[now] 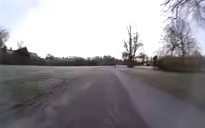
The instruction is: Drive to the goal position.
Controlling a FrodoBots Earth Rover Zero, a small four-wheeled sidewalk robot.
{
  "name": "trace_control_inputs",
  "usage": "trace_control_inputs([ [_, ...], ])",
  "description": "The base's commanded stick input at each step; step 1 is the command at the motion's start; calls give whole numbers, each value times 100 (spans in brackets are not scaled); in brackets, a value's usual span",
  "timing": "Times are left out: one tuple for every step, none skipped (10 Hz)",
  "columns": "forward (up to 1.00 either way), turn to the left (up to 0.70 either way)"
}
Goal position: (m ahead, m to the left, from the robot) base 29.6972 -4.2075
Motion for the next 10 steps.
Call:
trace_control_inputs([
  [100,0],
  [100,0],
  [100,0],
  [100,0],
  [100,0],
  [100,0],
  [100,0],
  [100,0],
  [100,-9],
  [100,-40],
])
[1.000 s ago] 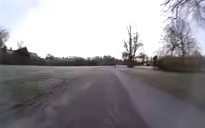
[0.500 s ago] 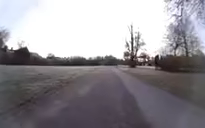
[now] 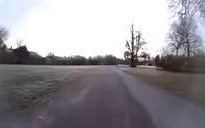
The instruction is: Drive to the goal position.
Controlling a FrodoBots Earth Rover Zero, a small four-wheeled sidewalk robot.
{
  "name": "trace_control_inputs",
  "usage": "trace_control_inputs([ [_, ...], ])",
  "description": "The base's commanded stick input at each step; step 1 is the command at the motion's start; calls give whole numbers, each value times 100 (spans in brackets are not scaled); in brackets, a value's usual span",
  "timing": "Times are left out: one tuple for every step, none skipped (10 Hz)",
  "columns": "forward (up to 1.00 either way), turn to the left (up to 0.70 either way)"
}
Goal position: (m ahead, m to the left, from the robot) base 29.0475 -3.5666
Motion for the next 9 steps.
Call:
trace_control_inputs([
  [100,0],
  [100,0],
  [100,0],
  [100,0],
  [100,0],
  [100,0],
  [100,0],
  [100,0],
  [100,0],
])
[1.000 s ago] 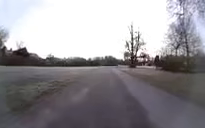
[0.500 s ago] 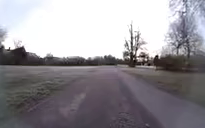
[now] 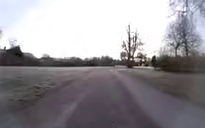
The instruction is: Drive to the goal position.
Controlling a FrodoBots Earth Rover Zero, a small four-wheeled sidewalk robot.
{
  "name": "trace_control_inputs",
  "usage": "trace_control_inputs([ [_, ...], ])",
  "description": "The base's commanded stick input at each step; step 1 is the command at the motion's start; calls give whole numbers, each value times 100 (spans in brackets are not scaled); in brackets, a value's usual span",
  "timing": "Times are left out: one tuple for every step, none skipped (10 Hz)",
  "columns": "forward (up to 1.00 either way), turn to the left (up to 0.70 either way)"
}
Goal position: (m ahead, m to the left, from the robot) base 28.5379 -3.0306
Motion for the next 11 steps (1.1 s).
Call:
trace_control_inputs([
  [100,0],
  [100,0],
  [100,0],
  [100,0],
  [100,0],
  [100,0],
  [100,0],
  [100,0],
  [100,-6],
  [100,-39],
  [100,-22],
])
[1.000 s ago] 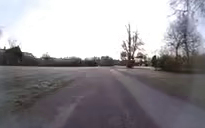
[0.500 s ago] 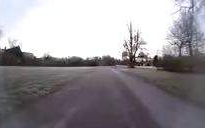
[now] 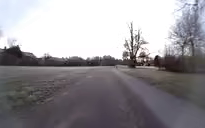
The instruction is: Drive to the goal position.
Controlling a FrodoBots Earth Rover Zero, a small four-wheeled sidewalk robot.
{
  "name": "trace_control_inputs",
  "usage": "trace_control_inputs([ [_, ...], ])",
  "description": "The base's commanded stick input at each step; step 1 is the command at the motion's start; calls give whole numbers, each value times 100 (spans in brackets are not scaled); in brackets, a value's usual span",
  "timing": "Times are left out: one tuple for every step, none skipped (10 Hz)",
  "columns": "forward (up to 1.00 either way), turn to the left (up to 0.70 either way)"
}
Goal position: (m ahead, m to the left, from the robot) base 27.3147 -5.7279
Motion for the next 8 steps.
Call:
trace_control_inputs([
  [100,0],
  [100,0],
  [100,0],
  [100,0],
  [100,0],
  [100,0],
  [100,0],
  [100,0],
])
